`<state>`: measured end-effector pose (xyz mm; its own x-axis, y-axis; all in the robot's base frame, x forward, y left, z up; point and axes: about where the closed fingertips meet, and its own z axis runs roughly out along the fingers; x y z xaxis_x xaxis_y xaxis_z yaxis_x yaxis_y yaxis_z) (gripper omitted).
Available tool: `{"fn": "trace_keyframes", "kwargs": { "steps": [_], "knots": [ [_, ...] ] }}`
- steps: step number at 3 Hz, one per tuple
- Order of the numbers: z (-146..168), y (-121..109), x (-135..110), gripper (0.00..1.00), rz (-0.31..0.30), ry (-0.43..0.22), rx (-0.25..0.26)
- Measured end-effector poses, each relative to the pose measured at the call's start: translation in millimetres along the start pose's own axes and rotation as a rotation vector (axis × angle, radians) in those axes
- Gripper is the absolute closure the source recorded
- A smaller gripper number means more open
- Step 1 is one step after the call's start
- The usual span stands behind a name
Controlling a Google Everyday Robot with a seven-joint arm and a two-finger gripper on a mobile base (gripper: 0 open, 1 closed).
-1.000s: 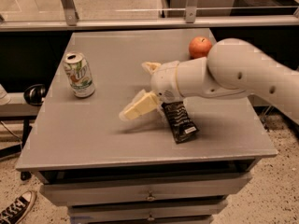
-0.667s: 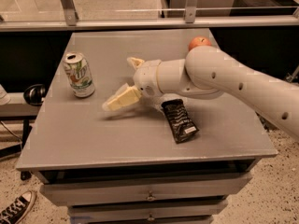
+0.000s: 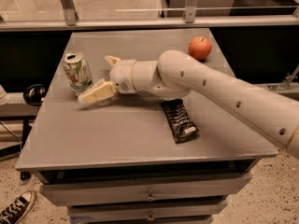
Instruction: Move 7up can near apple
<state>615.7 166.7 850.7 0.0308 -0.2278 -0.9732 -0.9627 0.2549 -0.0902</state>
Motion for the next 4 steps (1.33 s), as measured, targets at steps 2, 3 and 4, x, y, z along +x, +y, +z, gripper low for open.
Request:
{"fn": "trace_keyframes", "kwargs": {
  "steps": [2,3,4],
  "knots": [
    [31.5,13.1,-10.3,0.18,0.071,-0.028,-0.06],
    [31.1,18.3,-8.4,0.42,0.108,-0.025,-0.061],
    [22.6,20.8,-5.4,0.65,0.136,-0.019,-0.039]
  ]
}}
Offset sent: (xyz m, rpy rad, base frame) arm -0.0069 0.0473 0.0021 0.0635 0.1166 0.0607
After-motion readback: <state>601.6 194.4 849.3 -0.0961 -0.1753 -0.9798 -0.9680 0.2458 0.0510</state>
